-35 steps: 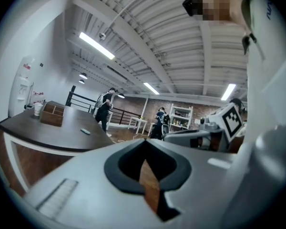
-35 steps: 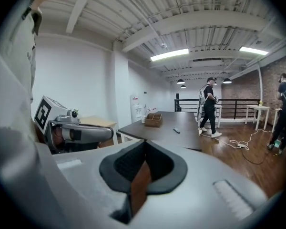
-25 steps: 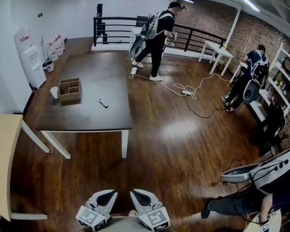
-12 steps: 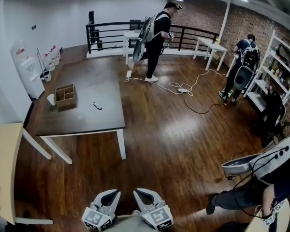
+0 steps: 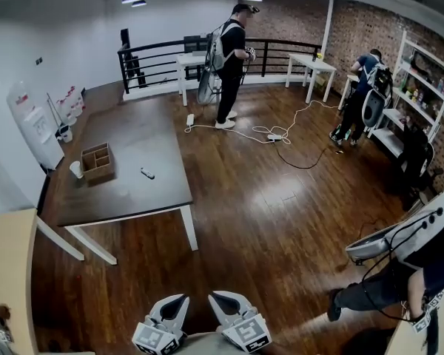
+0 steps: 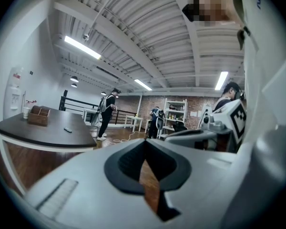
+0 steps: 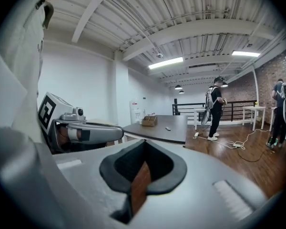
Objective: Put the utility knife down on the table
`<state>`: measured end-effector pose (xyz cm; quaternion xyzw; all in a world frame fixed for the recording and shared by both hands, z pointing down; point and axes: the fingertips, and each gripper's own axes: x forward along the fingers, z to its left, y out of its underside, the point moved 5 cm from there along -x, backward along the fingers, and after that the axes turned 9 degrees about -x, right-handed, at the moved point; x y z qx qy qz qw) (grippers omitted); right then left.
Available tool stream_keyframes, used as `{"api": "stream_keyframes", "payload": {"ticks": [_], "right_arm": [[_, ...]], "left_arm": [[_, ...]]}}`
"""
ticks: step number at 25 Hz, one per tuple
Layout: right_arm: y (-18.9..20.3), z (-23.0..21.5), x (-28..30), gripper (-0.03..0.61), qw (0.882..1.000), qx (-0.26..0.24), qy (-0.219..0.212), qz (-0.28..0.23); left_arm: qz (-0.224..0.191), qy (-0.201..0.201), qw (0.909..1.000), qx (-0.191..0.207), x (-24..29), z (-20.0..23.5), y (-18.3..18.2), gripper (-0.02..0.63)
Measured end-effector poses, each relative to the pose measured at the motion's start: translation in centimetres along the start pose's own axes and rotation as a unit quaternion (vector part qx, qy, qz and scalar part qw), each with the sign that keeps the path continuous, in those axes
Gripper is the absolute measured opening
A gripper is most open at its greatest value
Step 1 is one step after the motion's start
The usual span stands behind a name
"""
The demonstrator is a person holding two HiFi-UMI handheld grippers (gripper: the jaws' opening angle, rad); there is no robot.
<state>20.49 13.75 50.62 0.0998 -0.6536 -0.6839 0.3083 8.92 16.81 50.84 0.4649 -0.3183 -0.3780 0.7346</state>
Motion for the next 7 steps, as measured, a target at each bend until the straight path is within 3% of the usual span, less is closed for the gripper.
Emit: {"api": "stream_keyframes", "payload": {"ticks": [7], "right_arm": [[0.2, 0.8, 1.2, -0.002, 1.0, 0.004, 0.002, 0.002]], "left_arm": [[0.0, -0.005, 1.0, 0.0, -0.9, 1.7, 0.5, 0.002]]}}
